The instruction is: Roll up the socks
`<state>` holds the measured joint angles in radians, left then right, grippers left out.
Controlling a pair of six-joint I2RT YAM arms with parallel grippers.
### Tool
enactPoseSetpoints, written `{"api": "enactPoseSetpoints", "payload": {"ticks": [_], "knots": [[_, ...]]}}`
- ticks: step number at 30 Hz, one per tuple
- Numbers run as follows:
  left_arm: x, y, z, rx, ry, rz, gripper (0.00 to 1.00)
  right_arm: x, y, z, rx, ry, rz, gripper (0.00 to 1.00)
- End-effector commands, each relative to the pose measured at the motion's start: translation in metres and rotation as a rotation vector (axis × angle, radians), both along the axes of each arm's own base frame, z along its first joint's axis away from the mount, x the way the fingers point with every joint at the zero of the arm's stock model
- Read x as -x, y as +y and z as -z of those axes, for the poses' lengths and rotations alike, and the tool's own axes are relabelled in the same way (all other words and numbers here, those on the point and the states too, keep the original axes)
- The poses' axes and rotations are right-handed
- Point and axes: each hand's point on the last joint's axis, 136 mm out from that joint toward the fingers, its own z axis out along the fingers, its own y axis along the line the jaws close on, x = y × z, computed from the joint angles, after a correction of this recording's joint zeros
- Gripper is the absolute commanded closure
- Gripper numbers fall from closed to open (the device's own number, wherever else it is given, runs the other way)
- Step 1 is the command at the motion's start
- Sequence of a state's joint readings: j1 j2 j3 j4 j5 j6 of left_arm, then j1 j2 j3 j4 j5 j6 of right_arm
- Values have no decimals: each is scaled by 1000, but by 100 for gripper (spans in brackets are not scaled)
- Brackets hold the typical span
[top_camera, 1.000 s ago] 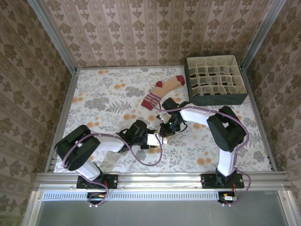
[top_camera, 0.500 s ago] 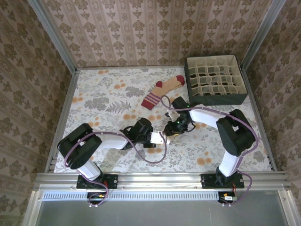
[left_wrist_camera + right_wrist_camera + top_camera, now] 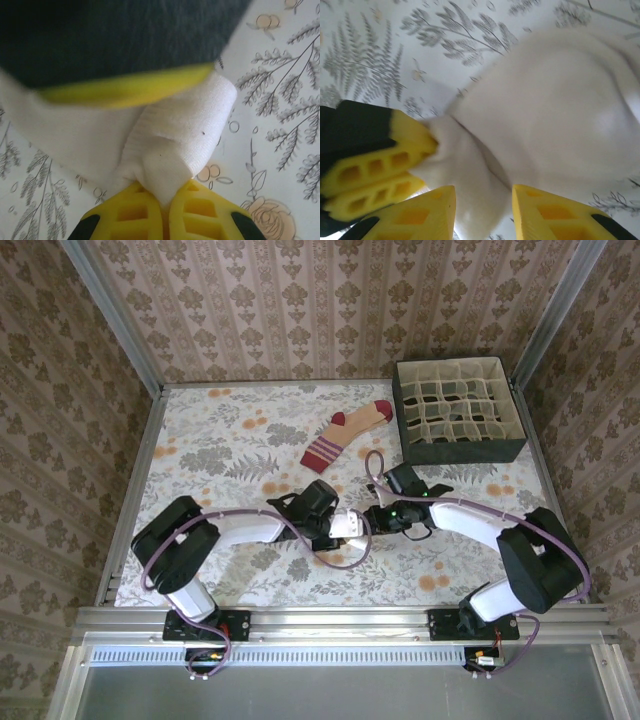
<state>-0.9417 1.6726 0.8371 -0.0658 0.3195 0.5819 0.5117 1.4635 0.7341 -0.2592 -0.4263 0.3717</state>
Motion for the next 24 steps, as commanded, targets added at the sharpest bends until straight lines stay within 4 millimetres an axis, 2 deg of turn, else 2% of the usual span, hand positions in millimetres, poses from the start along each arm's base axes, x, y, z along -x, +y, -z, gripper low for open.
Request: {"api": "enactPoseSetpoints", "payload": {"ticks": [1,8,12,15,20,21,24], "knots": [[37,25,30,-174,254,-6,100,-6,15,-6,-87,-41,-1,64],[36,20,33,-218,383,-63,100,14,22,19,-54,40,-31,62],[34,20,33,-220,419,-87,100,20,15,28,-21,59,-11,59],[32,22,34,-210,429,-106,100,17,2,31,24,48,54,58],[31,26,34,-188,473,-138,100,6,-9,15,-2,-31,128,58],[31,26,33,-187,478,-141,100,3,-10,3,-17,-77,136,58],[31,26,33,-185,495,-147,100,1,-17,-14,-45,-163,164,56]]}}
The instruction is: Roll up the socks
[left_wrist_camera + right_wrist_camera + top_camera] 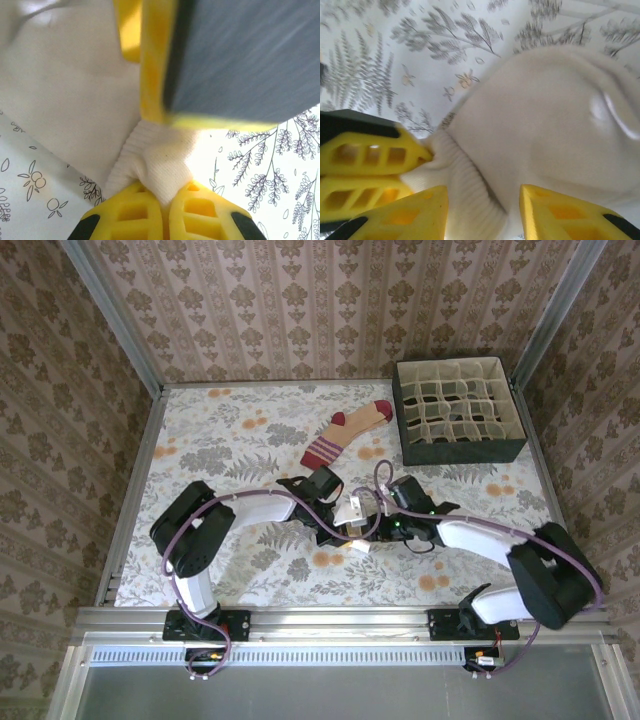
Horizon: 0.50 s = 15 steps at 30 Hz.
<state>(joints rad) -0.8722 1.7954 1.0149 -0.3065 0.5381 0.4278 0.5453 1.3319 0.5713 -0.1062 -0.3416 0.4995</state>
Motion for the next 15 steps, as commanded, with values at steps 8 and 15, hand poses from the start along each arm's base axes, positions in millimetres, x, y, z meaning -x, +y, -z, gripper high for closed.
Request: {"api": "enactPoseSetpoints", "payload": {"ticks": [8,15], "knots": [[23,24,32,-156,239,-69,100,12,-8,-26,-96,-110,26,49],[24,15,24,-112,326,-73,100,16,0,-8,-102,-85,-31,48]]}}
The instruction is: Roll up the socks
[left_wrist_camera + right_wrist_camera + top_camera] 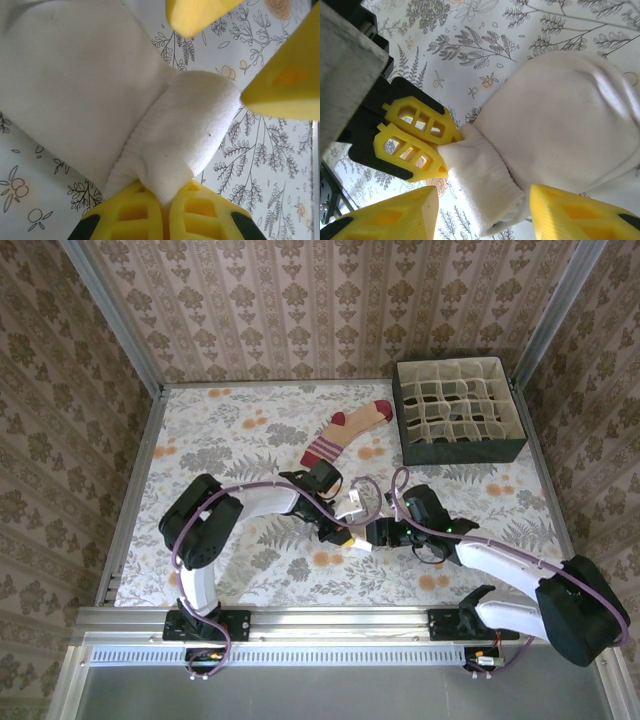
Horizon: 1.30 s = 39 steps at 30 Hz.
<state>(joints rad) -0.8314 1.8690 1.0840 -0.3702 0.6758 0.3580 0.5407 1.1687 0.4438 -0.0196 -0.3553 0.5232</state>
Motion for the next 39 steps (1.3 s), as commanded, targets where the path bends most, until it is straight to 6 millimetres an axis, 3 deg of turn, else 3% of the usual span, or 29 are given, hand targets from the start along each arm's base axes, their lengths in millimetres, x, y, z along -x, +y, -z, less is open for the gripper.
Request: {"api": "enactPoseSetpoints", "payload": {"ticks": [1,13,15,17,19,23,33,39], "knots": [[23,20,25,-127,152,-15,100,2,8,8,-17,2,-51,48],[21,19,30,-146,188,-42,100,10,24,31,21,75,-136,51],[18,18,30,-143,179,-48,100,14,26,35,43,85,-152,56],[15,17,30,-137,161,-58,99,16,26,41,65,101,-158,68],[11,16,28,-114,124,-67,94,17,22,49,98,124,-145,84],[6,17,19,-35,19,-63,80,17,18,57,135,152,-136,99],[-10,37,-30,291,-480,-59,48,25,31,73,92,261,-189,100],[-11,42,-33,313,-563,-31,44,29,36,75,77,297,-230,100]]}}
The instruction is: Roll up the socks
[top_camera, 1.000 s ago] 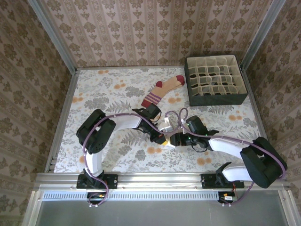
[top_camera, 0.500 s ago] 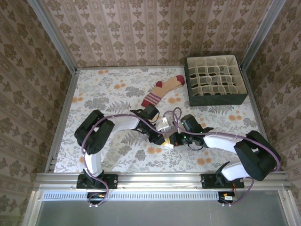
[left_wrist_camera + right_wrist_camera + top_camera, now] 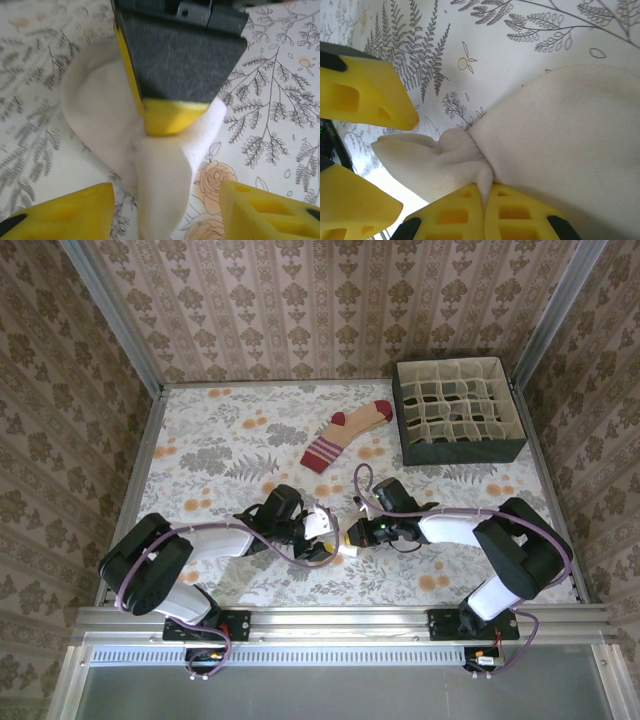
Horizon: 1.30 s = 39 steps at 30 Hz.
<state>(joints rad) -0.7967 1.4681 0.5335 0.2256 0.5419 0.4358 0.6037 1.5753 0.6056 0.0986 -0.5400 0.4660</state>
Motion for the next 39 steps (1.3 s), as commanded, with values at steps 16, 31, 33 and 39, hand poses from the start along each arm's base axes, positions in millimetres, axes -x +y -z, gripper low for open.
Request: {"api": "enactPoseSetpoints", "payload": {"ticks": [16,31,33,39], "knots": [[4,-13,7,42,87,124,55,36,-19,33,114,158,-100,100],[18,1,26,-95,140,122,100,2,-42,-35,158,75,50,63],[16,4,30,-126,121,106,100,0,-52,-26,213,92,94,64],[22,1,29,-130,109,131,100,-4,-50,7,275,180,115,78]]}}
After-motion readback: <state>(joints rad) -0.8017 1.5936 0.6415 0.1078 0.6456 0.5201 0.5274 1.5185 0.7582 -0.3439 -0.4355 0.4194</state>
